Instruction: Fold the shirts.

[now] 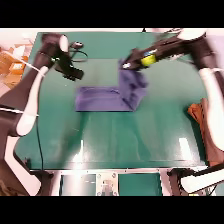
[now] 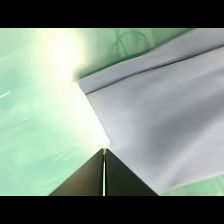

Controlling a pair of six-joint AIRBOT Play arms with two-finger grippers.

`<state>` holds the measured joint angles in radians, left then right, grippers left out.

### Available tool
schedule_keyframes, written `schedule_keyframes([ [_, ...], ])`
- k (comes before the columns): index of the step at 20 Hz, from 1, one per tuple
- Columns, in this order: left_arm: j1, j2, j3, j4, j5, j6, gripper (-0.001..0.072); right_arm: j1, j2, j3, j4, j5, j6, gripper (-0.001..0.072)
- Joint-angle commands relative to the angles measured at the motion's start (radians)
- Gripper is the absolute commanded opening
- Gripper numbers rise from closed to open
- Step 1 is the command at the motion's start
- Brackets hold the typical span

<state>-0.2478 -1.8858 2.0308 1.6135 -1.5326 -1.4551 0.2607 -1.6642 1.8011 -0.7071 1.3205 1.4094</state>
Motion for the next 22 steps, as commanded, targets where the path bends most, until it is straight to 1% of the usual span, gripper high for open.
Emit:
schedule_keyframes([
  [1,0.100,0.046,-0.008,0.048,-0.078,0.025,0.0029,0.247,-0.169,0.000,0.109,-0.329,0.008,0.0020],
  [2,0.119,0.050,-0.008,0.048,-0.083,0.028,0.0029,0.308,-0.232,0.000,0.164,-0.414,-0.001,0.0055],
  [3,0.137,0.051,-0.008,0.048,-0.090,0.041,0.0029,0.371,-0.299,0.001,0.203,-0.498,-0.007,0.0252],
  [4,0.153,0.052,-0.008,0.048,-0.100,0.054,0.0029,0.418,-0.349,0.005,0.213,-0.540,-0.007,0.0462],
  [5,0.172,0.053,-0.008,0.048,-0.121,0.069,0.0029,0.438,-0.383,0.011,0.209,-0.535,-0.007,0.0498],
  [6,0.195,0.054,-0.008,0.048,-0.140,0.077,0.0029,0.430,-0.389,0.011,0.202,-0.496,-0.006,0.0467],
  [8,0.239,0.056,-0.010,0.047,-0.156,0.076,0.0029,0.335,-0.365,0.030,0.183,-0.330,-0.006,0.0390],
  [9,0.259,0.059,-0.012,0.041,-0.162,0.076,0.0030,0.264,-0.341,0.041,0.183,-0.234,-0.006,0.0390],
  [11,0.293,0.060,-0.013,0.023,-0.171,0.076,0.0030,0.113,-0.283,0.042,0.166,-0.095,0.001,0.0390],
  [14,0.309,0.060,-0.013,0.017,-0.178,0.074,0.0029,-0.102,-0.205,0.032,0.009,0.040,0.077,0.0391],
  [15,0.309,0.060,-0.013,0.008,-0.178,0.072,0.0029,-0.164,-0.186,0.011,-0.044,0.059,0.101,0.0394],
  [16,0.309,0.060,-0.013,-0.013,-0.177,0.072,0.0030,-0.210,-0.170,-0.026,-0.070,0.061,0.114,0.0416],
  [17,0.309,0.060,-0.013,-0.029,-0.173,0.069,0.0029,-0.248,-0.157,-0.084,-0.074,0.061,0.117,0.0440],
  [19,0.309,0.060,-0.013,-0.032,-0.170,0.067,0.0029,-0.272,-0.152,-0.209,-0.075,0.037,0.115,0.0457],
  [20,0.309,0.060,-0.013,-0.032,-0.170,0.067,0.0030,-0.270,-0.152,-0.275,-0.074,-0.008,0.098,0.0505],
  [22,0.309,0.060,-0.013,-0.032,-0.170,0.065,0.0029,-0.239,-0.160,-0.389,-0.061,-0.116,0.081,0.0509],
])
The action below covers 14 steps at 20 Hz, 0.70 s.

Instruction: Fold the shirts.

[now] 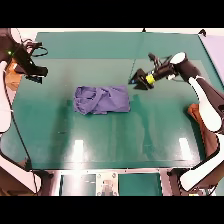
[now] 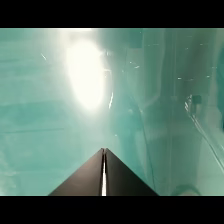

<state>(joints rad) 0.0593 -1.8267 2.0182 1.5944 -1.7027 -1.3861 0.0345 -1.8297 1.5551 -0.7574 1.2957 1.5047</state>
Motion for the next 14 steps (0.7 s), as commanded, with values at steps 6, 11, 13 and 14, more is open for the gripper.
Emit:
schedule_keyframes([
  [6,0.002,0.001,0.000,-0.035,0.010,-0.004,0.0029,0.149,-0.076,-0.181,0.204,-0.225,-0.104,0.0366],
  [11,0.002,0.001,0.000,-0.044,0.007,-0.003,0.0029,0.150,-0.023,0.008,0.226,-0.144,-0.120,0.0018],
  [13,0.002,0.001,0.000,-0.059,0.008,-0.003,0.0029,0.080,0.071,0.110,0.215,-0.111,-0.082,0.0018],
  [14,0.002,0.001,0.000,-0.068,0.008,-0.004,0.0029,0.032,0.122,0.156,0.204,-0.095,-0.058,0.0018],
])
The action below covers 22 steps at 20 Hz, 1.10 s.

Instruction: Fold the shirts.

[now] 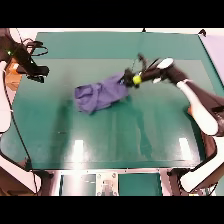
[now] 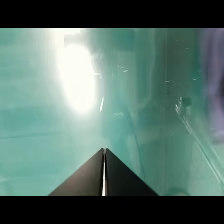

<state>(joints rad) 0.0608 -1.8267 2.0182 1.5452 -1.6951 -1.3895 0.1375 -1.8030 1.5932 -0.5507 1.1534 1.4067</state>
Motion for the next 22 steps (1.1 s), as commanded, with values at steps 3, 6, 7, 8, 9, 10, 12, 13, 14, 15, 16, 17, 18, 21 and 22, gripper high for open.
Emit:
schedule_keyframes([
  [3,0.000,0.001,0.000,-0.068,0.000,-0.001,0.0029,-0.259,0.214,0.220,-0.087,0.152,0.151,0.0018],
  [6,0.000,0.001,0.000,-0.121,0.001,-0.010,0.0030,-0.491,0.297,0.248,-0.171,0.215,0.224,0.0018],
  [7,0.000,0.001,0.000,-0.127,0.001,-0.017,0.0029,-0.569,0.315,0.248,-0.185,0.225,0.240,0.0018],
  [8,0.000,0.001,0.000,-0.132,0.001,-0.017,0.0029,-0.655,0.328,0.248,-0.194,0.237,0.254,0.0018],
  [9,0.000,0.001,0.000,-0.133,0.001,-0.017,0.0030,-0.732,0.332,0.248,-0.195,0.254,0.262,0.0018],
  [10,0.000,0.001,0.000,-0.133,0.001,-0.018,0.0030,-0.809,0.332,0.248,-0.198,0.278,0.262,0.0018],
  [12,0.000,0.001,0.000,-0.133,0.004,-0.024,0.0030,-0.934,0.332,0.248,-0.251,0.324,0.262,0.0018],
  [13,0.000,0.001,0.000,-0.134,0.006,-0.024,0.0030,-0.989,0.332,0.248,-0.286,0.348,0.262,0.0018],
  [14,0.000,0.000,0.000,-0.135,0.010,-0.024,0.0029,-1.035,0.332,0.248,-0.317,0.368,0.261,0.0018],
  [15,0.000,0.000,0.000,-0.137,0.011,-0.024,0.0030,-1.076,0.332,0.248,-0.345,0.390,0.262,0.0018],
  [16,0.000,0.000,0.000,-0.137,0.011,-0.025,0.0030,-1.114,0.333,0.248,-0.367,0.411,0.262,0.0018],
  [17,0.000,0.000,0.000,-0.137,0.011,-0.025,0.0030,-1.144,0.336,0.248,-0.384,0.429,0.262,0.0018],
  [18,0.000,0.000,0.000,-0.137,0.011,-0.025,0.0030,-1.171,0.344,0.248,-0.409,0.438,0.262,0.0018],
  [21,0.000,0.000,0.000,-0.140,0.010,-0.025,0.0030,-1.230,0.381,0.249,-0.442,0.420,0.262,0.0018],
  [22,0.000,0.000,0.000,-0.140,0.011,-0.025,0.0030,-1.244,0.388,0.249,-0.450,0.423,0.262,0.0018],
])
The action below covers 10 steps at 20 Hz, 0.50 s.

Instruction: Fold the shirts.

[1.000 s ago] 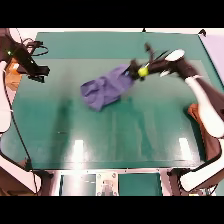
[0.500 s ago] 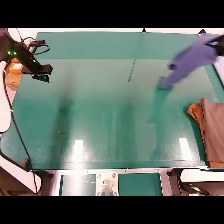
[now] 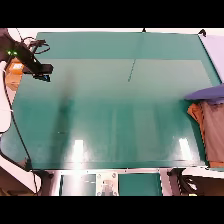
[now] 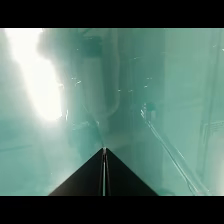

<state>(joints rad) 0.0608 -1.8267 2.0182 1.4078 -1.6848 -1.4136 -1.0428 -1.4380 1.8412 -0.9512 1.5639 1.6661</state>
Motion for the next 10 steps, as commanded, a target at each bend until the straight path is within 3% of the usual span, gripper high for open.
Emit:
schedule_keyframes([
  [1,0.000,0.000,0.000,-0.003,0.000,0.000,0.0030,-0.074,0.028,0.001,-0.065,0.027,0.002,0.0018],
  [6,0.000,0.000,0.000,-0.006,-0.001,0.000,0.0030,-0.074,0.041,-0.012,-0.251,0.197,0.027,0.0018],
  [8,0.000,0.000,0.000,-0.006,-0.003,0.000,0.0030,-0.074,0.058,-0.056,-0.417,0.281,0.086,0.0018],
  [10,0.000,0.000,0.000,-0.006,-0.003,0.001,0.0030,-0.075,0.089,-0.159,-0.540,0.277,0.096,0.0019],
])
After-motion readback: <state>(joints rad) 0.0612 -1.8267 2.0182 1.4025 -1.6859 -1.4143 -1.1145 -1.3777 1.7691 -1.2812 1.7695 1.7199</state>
